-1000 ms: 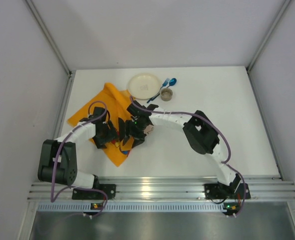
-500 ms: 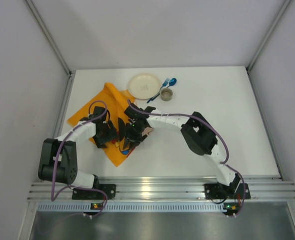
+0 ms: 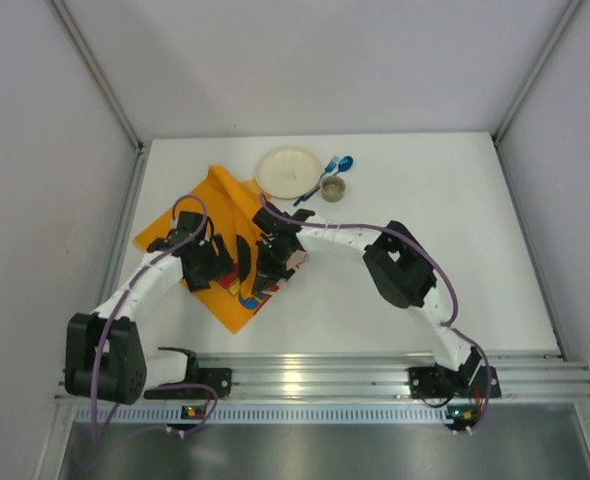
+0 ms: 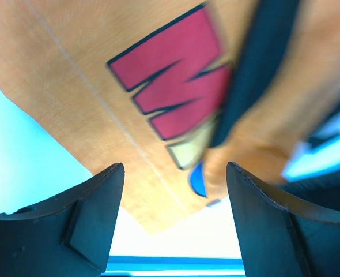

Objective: Set the dinner table for one person

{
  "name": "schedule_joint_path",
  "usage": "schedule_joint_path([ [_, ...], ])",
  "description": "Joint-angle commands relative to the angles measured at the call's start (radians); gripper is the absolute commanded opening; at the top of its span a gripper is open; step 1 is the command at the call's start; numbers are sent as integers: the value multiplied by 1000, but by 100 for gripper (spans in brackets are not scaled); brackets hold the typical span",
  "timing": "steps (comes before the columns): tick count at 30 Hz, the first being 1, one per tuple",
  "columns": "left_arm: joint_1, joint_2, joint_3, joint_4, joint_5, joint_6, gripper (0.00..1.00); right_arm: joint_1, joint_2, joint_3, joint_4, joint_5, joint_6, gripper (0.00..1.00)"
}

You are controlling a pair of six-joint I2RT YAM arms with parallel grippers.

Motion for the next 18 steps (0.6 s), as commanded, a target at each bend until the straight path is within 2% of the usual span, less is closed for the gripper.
schedule_joint_path([
  [1, -13, -133, 91, -52, 41, 12, 77, -47, -79, 25, 24, 21, 1, 0],
  [4, -66, -157, 125, -128, 21, -26, 76, -83, -95, 27, 24, 10, 4, 0],
  [9, -200, -152, 91, -162, 0, -92, 75, -169, -132, 30, 17, 8, -1, 0],
  [18, -252, -174, -36, -182, -34, -215, 78, -283, -185, 56, -36, -10, -53, 0],
])
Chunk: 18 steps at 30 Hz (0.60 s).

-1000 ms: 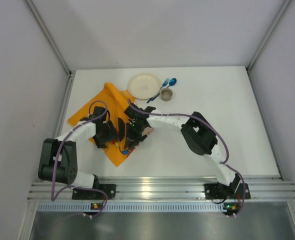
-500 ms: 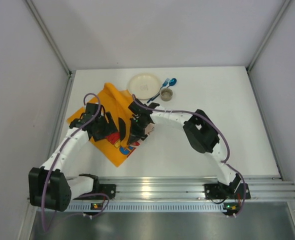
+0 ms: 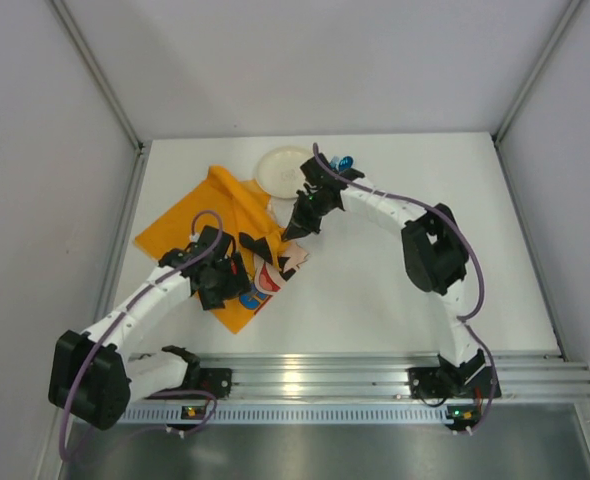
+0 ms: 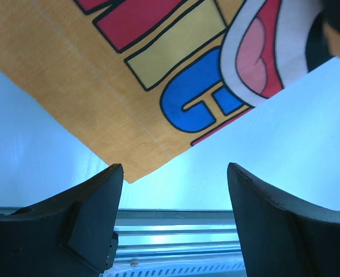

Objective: Set the dinner table for one person

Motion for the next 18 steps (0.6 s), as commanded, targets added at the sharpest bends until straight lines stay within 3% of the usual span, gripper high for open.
schedule_joint_path([
  [1, -16, -10, -48, -20, -30, -73, 78, -25, -93, 38, -21, -18, -28, 0],
  [10, -150, 236, -71, 35, -68, -146, 80, -103, -163, 35, -32, -24, -46, 0],
  [18, -162, 289, -115, 55, -143, -186, 79, -150, -232, -43, -46, -26, -82, 0],
])
